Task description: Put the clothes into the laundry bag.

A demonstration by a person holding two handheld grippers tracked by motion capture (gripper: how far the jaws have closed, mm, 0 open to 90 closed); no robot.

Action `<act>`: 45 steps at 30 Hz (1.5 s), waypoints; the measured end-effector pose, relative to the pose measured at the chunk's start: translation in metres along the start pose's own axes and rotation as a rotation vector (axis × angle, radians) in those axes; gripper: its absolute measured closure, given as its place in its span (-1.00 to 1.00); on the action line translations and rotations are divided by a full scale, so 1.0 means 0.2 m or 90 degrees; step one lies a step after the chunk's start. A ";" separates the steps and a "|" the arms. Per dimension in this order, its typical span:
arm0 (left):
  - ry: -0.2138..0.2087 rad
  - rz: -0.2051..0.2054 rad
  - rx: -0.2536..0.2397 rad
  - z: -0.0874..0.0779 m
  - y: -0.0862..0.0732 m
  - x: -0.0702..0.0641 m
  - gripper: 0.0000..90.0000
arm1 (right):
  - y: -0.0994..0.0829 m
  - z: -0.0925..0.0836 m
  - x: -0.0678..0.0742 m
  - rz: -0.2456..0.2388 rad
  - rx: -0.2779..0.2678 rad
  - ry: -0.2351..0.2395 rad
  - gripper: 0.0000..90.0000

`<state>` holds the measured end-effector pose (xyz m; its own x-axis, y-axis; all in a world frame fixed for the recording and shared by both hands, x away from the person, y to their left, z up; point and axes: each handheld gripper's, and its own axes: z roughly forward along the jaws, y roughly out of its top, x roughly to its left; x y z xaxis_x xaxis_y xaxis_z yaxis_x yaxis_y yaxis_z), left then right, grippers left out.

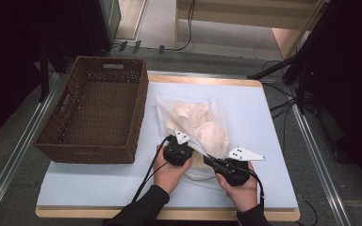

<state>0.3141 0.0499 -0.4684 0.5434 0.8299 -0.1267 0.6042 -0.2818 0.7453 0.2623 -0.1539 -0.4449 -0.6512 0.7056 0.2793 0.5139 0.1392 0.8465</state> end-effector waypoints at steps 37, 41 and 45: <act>0.098 0.026 -0.002 -0.41 -0.35 0.24 0.15 | -0.04 -0.06 0.07 -0.002 -0.013 -0.044 0.02; 0.095 0.028 0.010 -0.40 -0.34 0.24 0.28 | -0.05 -0.08 0.11 -0.010 -0.018 -0.050 -0.02; 0.063 0.032 0.017 -0.38 -0.32 0.24 0.75 | -0.05 -0.09 0.17 -0.027 -0.027 -0.058 -0.01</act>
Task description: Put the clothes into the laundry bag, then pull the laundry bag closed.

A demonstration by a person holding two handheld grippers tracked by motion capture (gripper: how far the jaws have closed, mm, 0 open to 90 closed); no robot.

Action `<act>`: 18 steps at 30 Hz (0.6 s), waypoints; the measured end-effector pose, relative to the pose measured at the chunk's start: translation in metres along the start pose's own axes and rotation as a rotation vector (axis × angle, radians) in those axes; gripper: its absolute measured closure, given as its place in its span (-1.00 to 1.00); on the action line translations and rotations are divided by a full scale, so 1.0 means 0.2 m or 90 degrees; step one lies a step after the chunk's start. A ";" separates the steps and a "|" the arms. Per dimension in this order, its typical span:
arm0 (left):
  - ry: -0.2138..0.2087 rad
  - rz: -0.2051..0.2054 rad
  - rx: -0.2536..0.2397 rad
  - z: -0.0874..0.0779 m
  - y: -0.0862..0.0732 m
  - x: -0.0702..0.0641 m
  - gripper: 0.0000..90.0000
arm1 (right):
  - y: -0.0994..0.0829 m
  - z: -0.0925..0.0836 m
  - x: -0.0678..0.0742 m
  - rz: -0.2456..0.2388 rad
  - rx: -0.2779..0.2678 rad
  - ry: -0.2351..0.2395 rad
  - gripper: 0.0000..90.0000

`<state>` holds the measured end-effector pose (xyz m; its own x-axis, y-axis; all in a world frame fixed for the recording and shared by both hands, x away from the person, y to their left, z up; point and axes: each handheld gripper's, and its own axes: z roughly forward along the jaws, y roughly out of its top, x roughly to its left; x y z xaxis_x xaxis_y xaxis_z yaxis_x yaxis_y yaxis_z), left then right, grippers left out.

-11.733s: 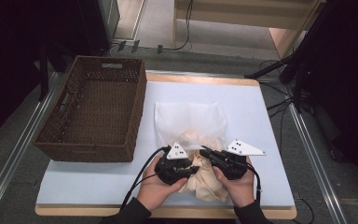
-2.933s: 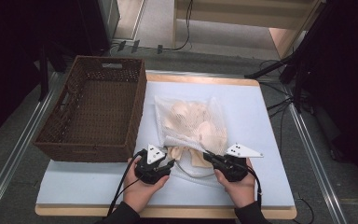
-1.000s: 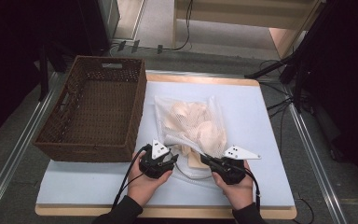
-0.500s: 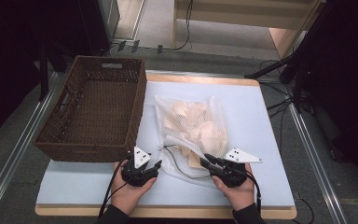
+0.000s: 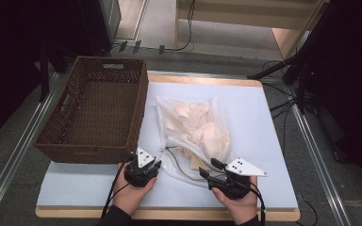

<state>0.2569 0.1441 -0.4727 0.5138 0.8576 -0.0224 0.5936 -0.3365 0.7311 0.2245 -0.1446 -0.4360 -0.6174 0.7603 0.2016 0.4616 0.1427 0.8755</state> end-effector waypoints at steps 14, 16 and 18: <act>-0.088 0.002 0.013 -0.12 -0.05 -0.04 1.00 | -0.01 0.15 0.14 -0.026 0.049 0.045 0.19; -0.090 0.003 0.011 -0.13 -0.06 -0.05 1.00 | -0.01 0.19 0.15 -0.024 0.062 0.044 0.17; -0.094 0.005 0.010 -0.15 -0.08 -0.06 1.00 | -0.01 0.22 0.16 -0.025 0.074 0.046 0.17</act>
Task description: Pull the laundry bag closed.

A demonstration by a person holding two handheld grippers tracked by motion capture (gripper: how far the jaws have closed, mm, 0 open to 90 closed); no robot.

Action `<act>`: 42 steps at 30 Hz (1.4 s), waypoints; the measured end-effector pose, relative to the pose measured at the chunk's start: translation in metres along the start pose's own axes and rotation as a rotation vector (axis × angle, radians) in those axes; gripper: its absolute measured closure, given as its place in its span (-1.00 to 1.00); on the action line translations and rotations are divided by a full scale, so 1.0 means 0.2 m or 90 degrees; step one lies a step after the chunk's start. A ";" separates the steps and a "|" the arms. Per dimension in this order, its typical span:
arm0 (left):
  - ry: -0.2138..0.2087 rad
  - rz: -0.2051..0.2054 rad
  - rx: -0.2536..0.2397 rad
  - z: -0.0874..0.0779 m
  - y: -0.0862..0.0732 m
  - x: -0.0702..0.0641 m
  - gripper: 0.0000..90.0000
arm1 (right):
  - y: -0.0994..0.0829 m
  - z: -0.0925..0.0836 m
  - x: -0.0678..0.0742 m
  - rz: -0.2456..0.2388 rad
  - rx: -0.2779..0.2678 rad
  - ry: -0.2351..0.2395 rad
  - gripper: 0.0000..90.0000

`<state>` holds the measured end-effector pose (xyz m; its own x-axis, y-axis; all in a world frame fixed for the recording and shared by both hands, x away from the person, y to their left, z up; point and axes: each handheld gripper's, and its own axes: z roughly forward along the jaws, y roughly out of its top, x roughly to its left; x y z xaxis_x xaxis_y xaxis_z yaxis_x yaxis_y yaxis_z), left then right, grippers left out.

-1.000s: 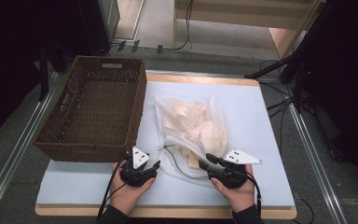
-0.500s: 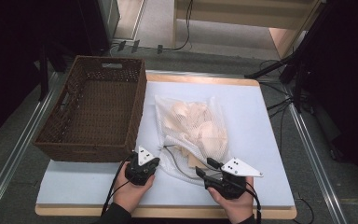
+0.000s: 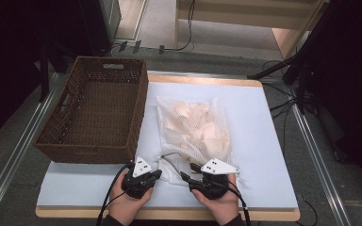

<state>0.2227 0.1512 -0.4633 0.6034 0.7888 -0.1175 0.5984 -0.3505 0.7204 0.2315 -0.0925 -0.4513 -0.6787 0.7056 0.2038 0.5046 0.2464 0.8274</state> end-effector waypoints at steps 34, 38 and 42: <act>0.009 -0.040 -0.022 -0.13 -0.06 0.11 0.98 | -0.05 0.26 0.13 -0.087 0.077 0.043 1.00; 0.032 -0.017 0.005 -0.07 -0.06 0.10 0.99 | -0.02 0.21 0.15 -0.086 0.047 0.055 1.00; 0.029 -0.003 0.018 -0.02 -0.04 0.06 1.00 | 0.02 0.17 0.16 -0.086 0.018 0.069 1.00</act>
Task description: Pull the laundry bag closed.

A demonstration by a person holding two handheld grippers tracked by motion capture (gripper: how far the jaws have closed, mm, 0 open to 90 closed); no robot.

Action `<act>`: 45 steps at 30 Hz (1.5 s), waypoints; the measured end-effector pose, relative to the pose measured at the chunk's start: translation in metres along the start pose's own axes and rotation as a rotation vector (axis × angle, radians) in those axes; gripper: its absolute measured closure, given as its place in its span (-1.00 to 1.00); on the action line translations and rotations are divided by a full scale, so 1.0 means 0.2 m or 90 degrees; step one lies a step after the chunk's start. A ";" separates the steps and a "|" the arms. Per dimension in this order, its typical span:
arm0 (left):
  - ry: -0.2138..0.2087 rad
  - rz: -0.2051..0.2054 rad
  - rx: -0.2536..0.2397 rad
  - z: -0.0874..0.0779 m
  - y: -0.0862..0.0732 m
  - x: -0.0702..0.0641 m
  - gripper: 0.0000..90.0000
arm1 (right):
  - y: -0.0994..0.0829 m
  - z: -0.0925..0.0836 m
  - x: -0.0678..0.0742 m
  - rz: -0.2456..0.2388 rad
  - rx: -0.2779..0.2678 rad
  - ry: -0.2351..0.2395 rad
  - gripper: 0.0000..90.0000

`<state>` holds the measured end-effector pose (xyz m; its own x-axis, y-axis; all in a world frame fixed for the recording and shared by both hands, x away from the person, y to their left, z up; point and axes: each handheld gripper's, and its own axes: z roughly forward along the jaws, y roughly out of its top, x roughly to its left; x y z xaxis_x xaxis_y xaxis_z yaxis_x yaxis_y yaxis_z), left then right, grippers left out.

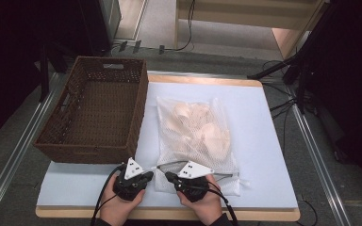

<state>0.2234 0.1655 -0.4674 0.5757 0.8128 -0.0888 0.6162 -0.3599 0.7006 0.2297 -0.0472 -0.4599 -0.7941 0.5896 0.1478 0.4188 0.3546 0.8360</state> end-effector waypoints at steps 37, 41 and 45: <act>0.001 -0.028 -0.020 -0.01 0.05 0.05 1.00 | -0.01 -0.02 -0.06 0.029 -0.016 0.029 1.00; -0.003 -0.033 -0.018 0.01 0.07 0.03 0.94 | -0.01 -0.02 -0.05 0.032 -0.018 0.029 1.00; -0.063 -0.080 -0.055 -0.04 0.06 0.07 0.78 | -0.02 -0.02 -0.07 0.032 -0.018 0.026 1.00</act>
<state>0.2354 0.1759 -0.4548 0.5505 0.7979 -0.2457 0.6401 -0.2145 0.7377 0.2363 -0.0598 -0.4628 -0.7894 0.5764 0.2112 0.4471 0.3041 0.8412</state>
